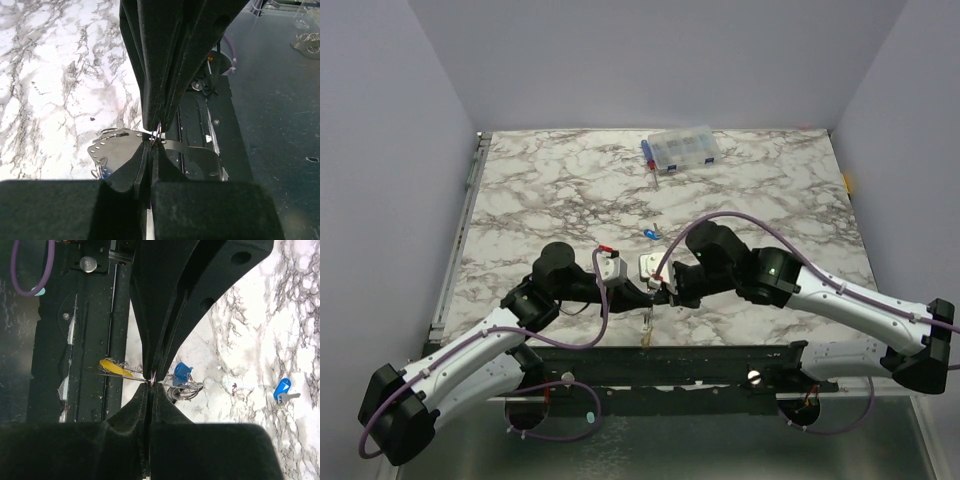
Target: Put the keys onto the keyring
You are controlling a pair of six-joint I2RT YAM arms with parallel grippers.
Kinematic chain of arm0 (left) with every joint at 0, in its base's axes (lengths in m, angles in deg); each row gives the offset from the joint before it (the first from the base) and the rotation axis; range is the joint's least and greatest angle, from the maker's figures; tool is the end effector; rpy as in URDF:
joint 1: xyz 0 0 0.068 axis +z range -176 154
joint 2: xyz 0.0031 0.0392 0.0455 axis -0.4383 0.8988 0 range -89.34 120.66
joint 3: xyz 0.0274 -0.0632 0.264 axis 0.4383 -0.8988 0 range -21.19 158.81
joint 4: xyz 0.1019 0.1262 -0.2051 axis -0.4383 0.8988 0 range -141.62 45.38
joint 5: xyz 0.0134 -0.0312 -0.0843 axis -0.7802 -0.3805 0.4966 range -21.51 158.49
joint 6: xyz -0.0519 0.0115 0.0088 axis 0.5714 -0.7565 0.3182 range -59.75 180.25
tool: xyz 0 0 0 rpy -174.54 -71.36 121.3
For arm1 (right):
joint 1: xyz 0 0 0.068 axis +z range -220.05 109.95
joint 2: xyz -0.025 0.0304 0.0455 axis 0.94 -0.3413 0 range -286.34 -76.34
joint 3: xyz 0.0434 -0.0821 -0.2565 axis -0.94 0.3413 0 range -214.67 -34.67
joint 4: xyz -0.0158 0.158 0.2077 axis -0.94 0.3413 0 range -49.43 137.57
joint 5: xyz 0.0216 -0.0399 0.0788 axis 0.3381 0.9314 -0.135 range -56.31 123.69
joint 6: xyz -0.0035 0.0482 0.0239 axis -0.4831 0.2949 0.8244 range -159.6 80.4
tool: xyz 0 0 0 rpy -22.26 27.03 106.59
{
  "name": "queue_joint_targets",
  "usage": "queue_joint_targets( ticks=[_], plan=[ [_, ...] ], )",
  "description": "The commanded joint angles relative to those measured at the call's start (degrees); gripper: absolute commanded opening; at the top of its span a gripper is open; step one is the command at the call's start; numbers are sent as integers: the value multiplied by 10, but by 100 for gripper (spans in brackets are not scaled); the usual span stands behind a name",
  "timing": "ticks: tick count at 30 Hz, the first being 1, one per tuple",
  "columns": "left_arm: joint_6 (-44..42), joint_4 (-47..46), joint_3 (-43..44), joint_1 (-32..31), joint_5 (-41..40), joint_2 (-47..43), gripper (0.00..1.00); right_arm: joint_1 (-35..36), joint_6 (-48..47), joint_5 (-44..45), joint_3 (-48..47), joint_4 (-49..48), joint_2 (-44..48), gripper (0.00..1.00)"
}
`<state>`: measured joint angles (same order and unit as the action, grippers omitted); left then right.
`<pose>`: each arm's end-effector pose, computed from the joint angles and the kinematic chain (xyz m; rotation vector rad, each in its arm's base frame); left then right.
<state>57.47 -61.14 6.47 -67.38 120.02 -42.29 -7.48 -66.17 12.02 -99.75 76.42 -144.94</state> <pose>0.1210 -0.1438 0.2655 1.2890 1.3269 -1.2572 0.1058 0.2321 0.3362 -1.7648 1.4947 0.7560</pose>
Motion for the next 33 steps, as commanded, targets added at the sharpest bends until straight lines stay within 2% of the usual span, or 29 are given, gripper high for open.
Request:
queue_joint_targets(
  ticks=[1, 3, 6, 8, 11, 14, 20, 24, 29, 33],
  plan=[
    [-25, -86, 51, -4, -20, -26, 5, 6, 32, 43, 48, -24, 39, 1],
    [-41, -84, 47, -4, -26, -40, 20, 5, 58, 70, 92, -110, 85, 1],
    [-65, -82, 37, -3, -36, -71, 37, 5, 109, 121, 164, -241, 160, 1],
    [-74, -80, 31, -1, -52, -93, 43, 5, 147, 154, 215, -328, 208, 1],
    [-87, -71, 27, 7, -85, -121, 45, 5, 198, 203, 286, -434, 284, 1],
    [-98, -70, 22, 16, -124, -135, 50, 6, 229, 201, 351, -520, 353, 1],
    [-94, -71, 22, 18, -260, -82, 59, 5, 263, 213, 394, -556, 443, 1],
    [-36, -62, 55, 18, -357, -2, 60, 5, 264, 250, 390, -525, 470, 1],
    [92, 9, 153, 19, -434, 129, 51, 5, 264, 267, 360, -437, 484, 1],
    [144, 38, 207, 7, -461, 227, 45, 5, 264, 321, 356, -398, 542, 0]
  ],
)
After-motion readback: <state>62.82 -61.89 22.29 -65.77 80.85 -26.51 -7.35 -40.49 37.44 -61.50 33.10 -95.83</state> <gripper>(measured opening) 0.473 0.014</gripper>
